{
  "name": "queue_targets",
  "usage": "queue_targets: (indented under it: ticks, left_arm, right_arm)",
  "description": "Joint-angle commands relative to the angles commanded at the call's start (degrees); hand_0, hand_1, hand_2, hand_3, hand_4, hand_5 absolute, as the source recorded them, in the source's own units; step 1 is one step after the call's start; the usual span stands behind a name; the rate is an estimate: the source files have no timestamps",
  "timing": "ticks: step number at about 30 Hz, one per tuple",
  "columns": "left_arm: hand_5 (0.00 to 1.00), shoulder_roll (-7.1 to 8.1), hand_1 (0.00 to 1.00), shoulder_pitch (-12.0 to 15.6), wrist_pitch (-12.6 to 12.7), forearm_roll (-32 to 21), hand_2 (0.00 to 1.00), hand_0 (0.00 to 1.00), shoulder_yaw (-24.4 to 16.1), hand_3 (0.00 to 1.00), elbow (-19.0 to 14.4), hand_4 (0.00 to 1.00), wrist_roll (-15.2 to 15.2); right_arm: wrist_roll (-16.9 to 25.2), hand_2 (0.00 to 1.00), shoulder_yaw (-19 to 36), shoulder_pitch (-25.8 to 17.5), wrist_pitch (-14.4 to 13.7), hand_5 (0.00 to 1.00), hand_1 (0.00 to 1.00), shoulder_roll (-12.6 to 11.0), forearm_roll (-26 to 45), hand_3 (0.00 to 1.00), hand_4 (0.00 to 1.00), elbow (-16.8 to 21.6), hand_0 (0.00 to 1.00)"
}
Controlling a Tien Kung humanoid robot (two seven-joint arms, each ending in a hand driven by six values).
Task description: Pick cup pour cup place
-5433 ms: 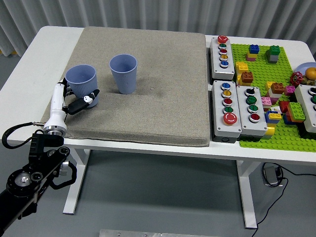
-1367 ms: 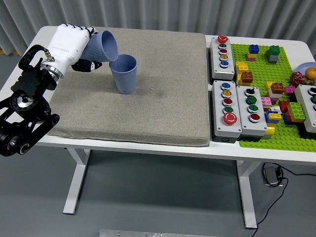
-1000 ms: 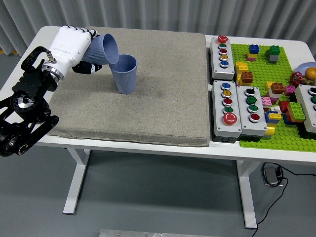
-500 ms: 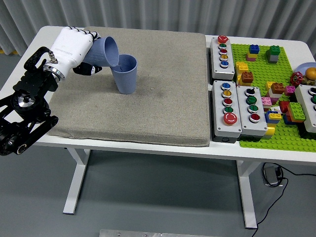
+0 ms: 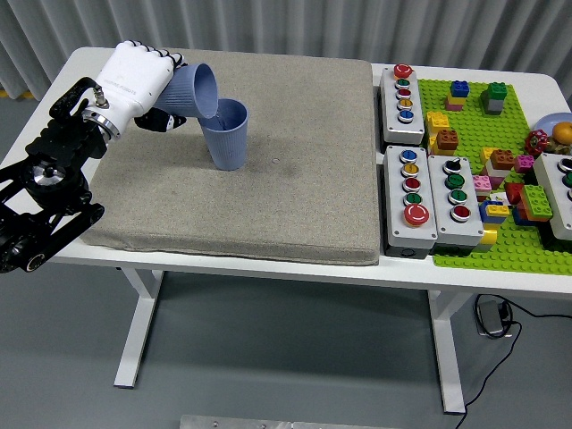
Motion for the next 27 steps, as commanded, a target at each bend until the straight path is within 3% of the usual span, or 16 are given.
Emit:
queue_targets:
  ticks: [10,27]
  left_arm:
    - [0.225,0.76,0.529,-0.82,0.61,0.0,0.535,0.519,2.53,0.58,0.34,0.779,2.16]
    - [0.231,2.09,0.53,-3.34,-1.28,0.0,0.534,0.523,5.76,0.578,-1.52,0.778,3.58]
  right_arm:
    - [0.01,0.49,-0.06,0.13,-0.08,0.327,0.549,-0.03,0.12,0.539,0.009,-0.01,0.669]
    - [0.06,0.49,-0.35,0.35,-0.23,0.327,0.549,-0.16,0.61,0.539,0.009,-0.02,0.669]
